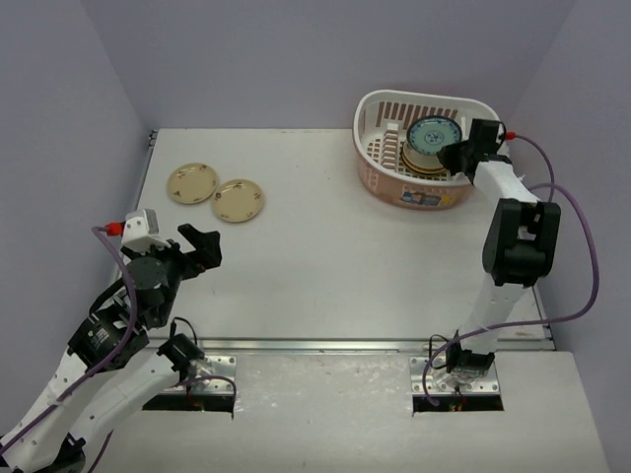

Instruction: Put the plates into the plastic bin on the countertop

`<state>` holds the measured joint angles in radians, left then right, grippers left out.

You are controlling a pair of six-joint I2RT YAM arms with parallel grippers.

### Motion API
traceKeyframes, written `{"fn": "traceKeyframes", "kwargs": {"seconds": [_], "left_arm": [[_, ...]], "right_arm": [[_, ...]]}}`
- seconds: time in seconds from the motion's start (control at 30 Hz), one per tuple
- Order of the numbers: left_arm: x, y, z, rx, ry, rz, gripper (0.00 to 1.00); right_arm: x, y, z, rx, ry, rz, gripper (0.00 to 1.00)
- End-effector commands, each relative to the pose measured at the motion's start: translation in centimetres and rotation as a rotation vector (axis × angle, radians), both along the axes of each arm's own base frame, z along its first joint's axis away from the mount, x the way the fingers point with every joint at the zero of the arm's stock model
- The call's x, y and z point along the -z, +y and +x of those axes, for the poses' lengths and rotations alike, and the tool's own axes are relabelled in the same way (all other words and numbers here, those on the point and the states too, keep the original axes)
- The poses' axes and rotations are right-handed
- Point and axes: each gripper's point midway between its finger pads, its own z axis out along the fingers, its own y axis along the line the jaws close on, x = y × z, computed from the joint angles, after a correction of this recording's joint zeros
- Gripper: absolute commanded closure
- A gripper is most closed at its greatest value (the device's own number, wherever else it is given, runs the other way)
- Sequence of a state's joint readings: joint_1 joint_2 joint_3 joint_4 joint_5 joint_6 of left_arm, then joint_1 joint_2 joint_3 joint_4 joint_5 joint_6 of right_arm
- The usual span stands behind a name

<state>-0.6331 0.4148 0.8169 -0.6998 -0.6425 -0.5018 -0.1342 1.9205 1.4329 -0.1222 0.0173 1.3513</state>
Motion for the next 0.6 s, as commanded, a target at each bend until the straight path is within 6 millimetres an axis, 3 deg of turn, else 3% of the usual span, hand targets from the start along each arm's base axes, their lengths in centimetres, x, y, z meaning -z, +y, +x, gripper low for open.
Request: {"fn": "traceKeyframes", "kwargs": {"seconds": [0.0, 0.07, 0.23, 0.3, 0.33, 0.43, 0.5, 0.57], "left_arm": [[-0.4, 0.4, 0.5, -0.038, -0.004, -0.004, 0.00], [-0.3, 0.3, 0.5, -0.038, -0.001, -0.003, 0.00], [-0.1, 0.0, 0.8, -0.033, 0.013, 0.005, 0.00], [0.1, -0.1, 0.9, -0.032, 0.022, 0.010, 0.00], [0.1, -0.2, 1.1, -0.032, 0.028, 0.013, 0.00], [0.6, -0.3, 1.4, -0.048, 0.062, 0.017, 0.00], [1.4, -0.3, 1.9, -0.096, 0.106, 0.008, 0.00], [3.0, -2.2, 3.0, -0.088, 0.156, -0.061, 0.00]], "right_arm": [[-1.7, -0.3, 2.8, -0.049, -0.034, -0.056, 1.00], [-1.1, -0.2, 3.4, -0.069, -0.024, -0.047, 0.96], [-1.1, -0.8, 4.6, -0.071, -0.032, -0.051, 0.51], [-1.9, -0.5, 4.7, -0.091, -0.048, -0.048, 0.41], [-2.9, -0.4, 4.8, -0.104, -0.066, -0.051, 0.31], [-6.3, 0.8, 4.3, -0.160, -0.155, -0.039, 0.21], [-10.2, 2.4, 4.0, -0.217, -0.270, -0.045, 0.15], [-14.5, 5.3, 3.1, -0.334, -0.367, -0.077, 0.06]]}}
